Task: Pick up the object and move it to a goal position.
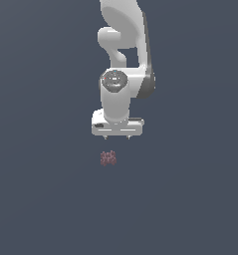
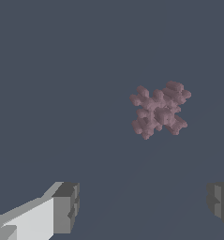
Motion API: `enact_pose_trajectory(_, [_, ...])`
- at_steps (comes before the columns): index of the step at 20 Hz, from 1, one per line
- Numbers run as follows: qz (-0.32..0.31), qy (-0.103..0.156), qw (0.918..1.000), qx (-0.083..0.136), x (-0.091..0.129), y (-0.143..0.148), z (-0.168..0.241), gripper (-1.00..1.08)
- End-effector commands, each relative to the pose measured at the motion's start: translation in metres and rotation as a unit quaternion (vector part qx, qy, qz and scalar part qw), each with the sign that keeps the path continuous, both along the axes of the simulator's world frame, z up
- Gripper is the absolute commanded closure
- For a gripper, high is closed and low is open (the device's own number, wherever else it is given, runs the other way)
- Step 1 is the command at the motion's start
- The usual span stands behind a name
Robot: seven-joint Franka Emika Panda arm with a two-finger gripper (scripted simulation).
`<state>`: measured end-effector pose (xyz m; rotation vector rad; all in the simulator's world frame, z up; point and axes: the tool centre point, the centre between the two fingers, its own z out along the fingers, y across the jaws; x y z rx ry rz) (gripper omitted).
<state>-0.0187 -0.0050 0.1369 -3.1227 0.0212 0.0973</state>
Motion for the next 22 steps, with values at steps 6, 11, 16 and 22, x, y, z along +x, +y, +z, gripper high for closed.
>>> enact_pose_trajectory(6, [-0.005, -0.011, 0.9999, -0.004, 0.006, -0.006, 0.008, -0.92])
enact_pose_trajectory(11, [-0.012, -0.025, 0.9996, -0.010, 0.014, -0.014, 0.019, -0.92])
enact_pose_trajectory(16, [-0.011, -0.024, 0.9996, -0.009, 0.014, -0.014, 0.018, -0.92])
enact_pose_trajectory(22, [0.003, -0.025, 0.9996, -0.010, 0.021, -0.018, 0.008, -0.92])
